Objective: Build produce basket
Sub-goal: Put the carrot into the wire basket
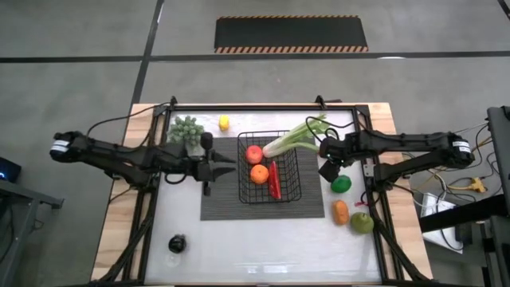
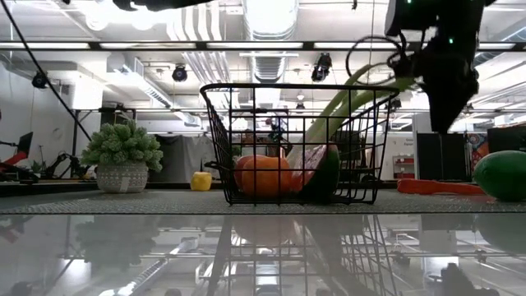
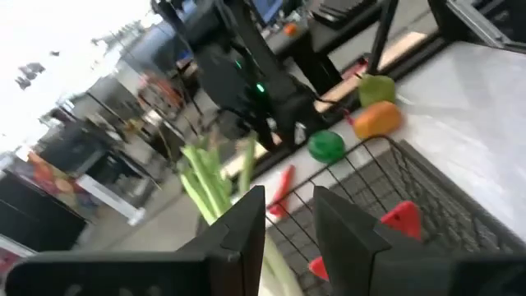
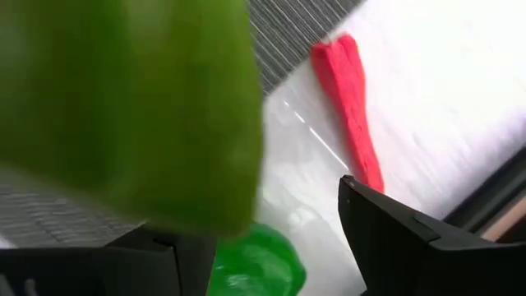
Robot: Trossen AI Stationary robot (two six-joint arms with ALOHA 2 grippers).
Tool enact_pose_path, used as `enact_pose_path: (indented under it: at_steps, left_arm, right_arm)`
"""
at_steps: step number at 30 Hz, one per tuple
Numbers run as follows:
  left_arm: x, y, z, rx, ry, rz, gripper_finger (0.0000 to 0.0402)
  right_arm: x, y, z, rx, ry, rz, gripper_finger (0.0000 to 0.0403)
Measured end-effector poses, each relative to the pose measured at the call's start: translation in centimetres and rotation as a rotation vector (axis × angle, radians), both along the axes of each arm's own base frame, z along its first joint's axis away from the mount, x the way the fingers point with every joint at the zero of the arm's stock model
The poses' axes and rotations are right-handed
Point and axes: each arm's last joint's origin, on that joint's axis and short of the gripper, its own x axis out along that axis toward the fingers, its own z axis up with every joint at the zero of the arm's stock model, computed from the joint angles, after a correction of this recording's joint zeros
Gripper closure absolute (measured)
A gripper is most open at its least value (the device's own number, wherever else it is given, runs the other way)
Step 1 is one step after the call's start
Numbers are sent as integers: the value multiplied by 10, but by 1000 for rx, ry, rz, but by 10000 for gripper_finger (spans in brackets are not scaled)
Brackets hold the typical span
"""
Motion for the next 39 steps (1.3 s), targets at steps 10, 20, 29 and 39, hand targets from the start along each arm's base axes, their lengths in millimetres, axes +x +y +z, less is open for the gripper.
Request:
enact_pose_path:
  at_steps: [10, 20, 29, 39]
  left_arm:
    - [-20, 4, 2, 88, -128, 32, 315]
    - [-22, 4, 0, 87, -102, 45, 315]
    - [-21, 5, -3, 93, -73, 80, 315]
    - [-21, 5, -3, 92, -75, 81, 315]
  right_arm:
    - [-4, -13, -30, -84, 21, -64, 177]
    - [-4, -18, -42, -176, 44, -51, 177]
    - [-15, -12, -24, -136, -67, 11, 177]
    - [-46, -5, -4, -189, -310, -4, 177]
